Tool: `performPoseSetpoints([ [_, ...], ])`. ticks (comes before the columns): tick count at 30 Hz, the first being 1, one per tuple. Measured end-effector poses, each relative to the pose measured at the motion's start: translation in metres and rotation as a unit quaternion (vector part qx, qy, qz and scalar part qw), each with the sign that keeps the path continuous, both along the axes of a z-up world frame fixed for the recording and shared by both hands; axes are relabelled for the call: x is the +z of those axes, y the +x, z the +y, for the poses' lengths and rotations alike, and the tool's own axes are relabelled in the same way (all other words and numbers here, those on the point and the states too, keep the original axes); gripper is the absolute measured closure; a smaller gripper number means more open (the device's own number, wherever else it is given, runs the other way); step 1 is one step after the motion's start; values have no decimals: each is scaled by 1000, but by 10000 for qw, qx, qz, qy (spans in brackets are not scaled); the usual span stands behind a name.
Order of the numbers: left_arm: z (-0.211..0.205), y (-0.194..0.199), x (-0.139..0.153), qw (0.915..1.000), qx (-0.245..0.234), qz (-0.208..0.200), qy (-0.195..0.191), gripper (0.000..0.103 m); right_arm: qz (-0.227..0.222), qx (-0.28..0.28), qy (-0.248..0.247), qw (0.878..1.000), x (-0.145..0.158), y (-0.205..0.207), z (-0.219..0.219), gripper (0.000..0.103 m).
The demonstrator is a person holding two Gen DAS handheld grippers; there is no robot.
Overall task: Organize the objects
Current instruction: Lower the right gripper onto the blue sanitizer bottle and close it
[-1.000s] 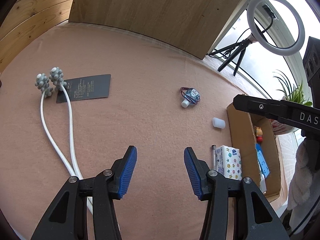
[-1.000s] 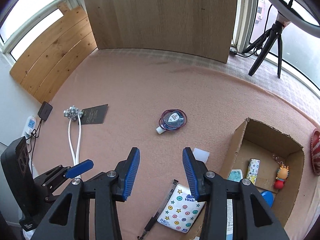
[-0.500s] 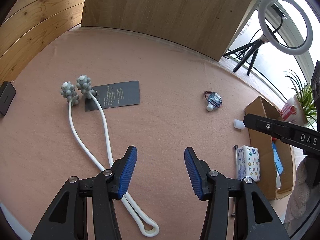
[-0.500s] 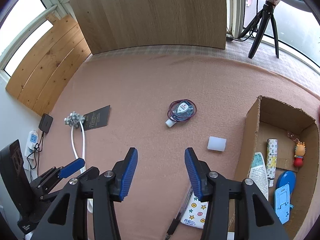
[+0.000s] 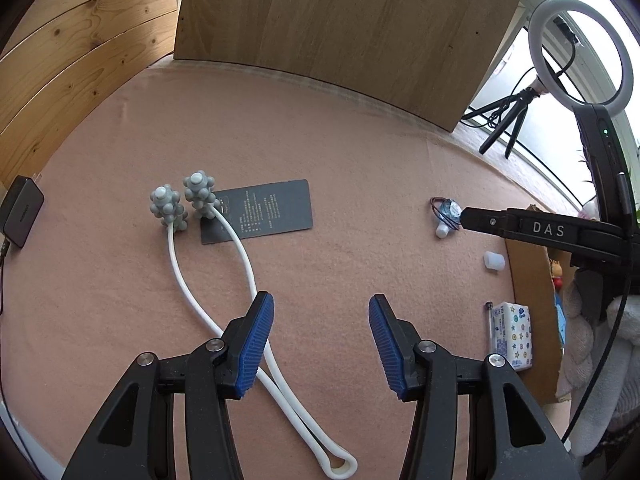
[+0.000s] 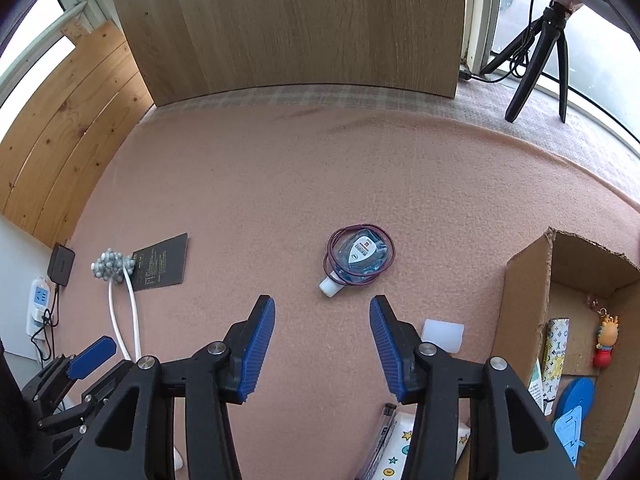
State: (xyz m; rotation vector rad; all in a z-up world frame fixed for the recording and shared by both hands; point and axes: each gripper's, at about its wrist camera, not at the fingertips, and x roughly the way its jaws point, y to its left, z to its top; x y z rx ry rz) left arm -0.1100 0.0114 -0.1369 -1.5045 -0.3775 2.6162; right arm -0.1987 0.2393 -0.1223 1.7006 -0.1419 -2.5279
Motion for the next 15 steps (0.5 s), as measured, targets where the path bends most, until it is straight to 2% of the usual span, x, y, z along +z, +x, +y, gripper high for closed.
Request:
performPoseSetpoints([
  [6,0,14,2,9998,115,135,73,50,-297,139,806,9962,-25,-33,-2,58],
  [15,-19,31,15,9986,395,304,191,50,-554,241,1090,9922,-43,-51,-4,58],
])
